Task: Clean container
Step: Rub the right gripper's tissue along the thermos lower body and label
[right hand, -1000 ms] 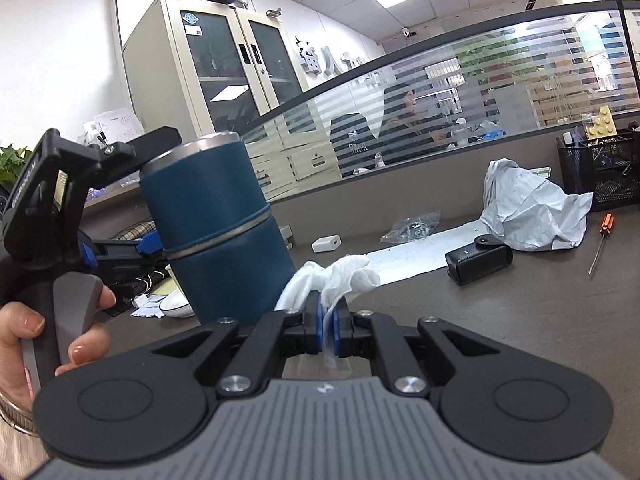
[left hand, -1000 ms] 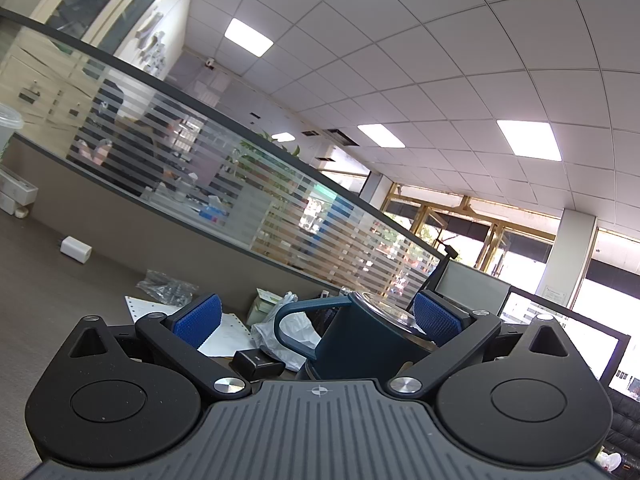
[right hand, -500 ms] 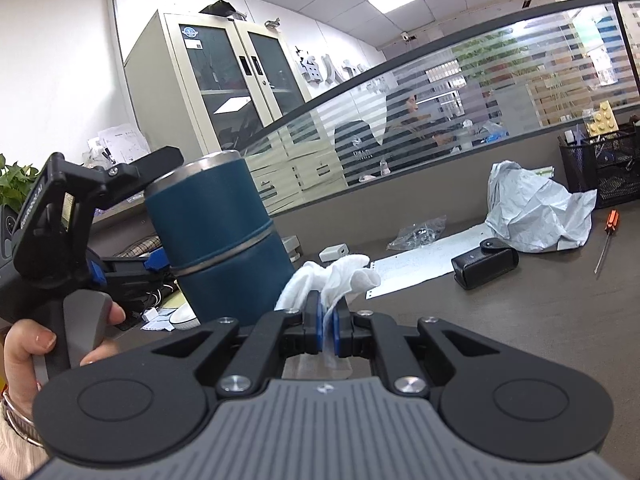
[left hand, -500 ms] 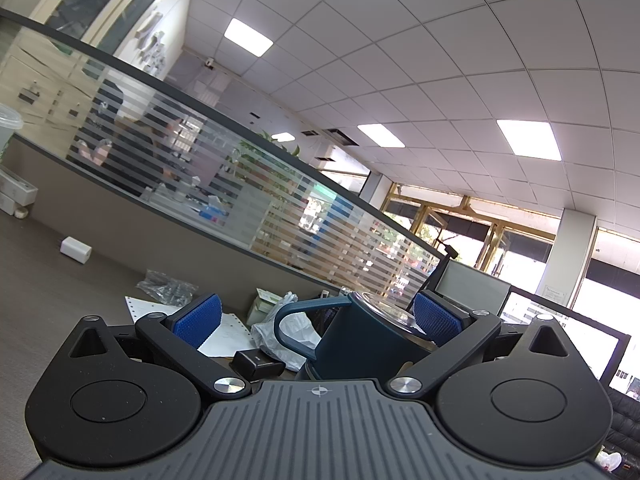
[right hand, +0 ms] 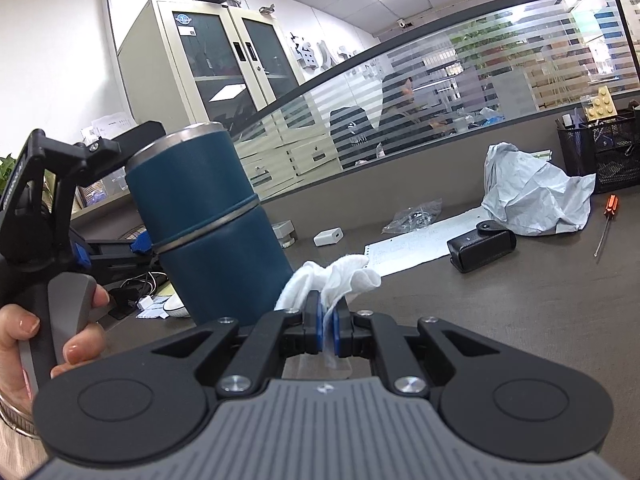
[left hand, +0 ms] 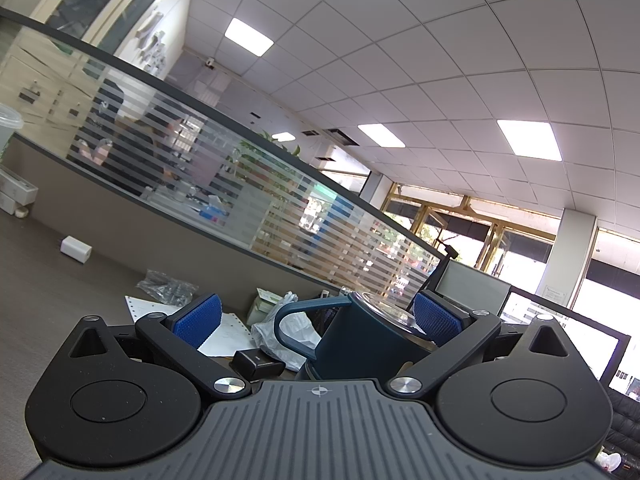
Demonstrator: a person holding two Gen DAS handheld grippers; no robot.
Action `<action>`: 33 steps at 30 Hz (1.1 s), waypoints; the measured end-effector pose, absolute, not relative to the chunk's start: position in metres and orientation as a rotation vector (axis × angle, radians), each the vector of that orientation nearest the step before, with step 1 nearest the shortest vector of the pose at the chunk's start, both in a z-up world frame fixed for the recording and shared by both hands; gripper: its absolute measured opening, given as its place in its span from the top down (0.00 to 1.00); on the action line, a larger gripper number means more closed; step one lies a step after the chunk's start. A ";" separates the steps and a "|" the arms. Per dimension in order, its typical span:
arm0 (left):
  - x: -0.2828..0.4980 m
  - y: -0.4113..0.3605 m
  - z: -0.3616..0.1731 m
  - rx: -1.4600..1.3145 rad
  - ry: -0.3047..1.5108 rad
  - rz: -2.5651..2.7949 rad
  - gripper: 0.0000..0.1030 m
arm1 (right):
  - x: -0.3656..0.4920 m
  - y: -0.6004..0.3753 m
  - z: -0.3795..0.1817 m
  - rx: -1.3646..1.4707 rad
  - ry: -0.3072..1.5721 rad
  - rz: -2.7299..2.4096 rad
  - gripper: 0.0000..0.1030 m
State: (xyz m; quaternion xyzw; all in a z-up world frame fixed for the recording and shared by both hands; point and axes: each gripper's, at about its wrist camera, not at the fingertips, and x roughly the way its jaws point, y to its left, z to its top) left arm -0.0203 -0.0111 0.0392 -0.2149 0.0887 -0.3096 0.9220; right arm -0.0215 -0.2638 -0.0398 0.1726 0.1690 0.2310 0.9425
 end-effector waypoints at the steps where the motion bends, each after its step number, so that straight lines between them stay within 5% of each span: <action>1: -0.020 -0.011 0.039 -0.441 0.182 -0.636 0.00 | -0.021 -0.264 -0.040 0.351 0.347 0.471 0.90; 33: -0.024 -0.014 0.041 -0.438 0.184 -0.636 0.00 | -0.018 -0.255 -0.061 0.301 0.429 0.441 0.90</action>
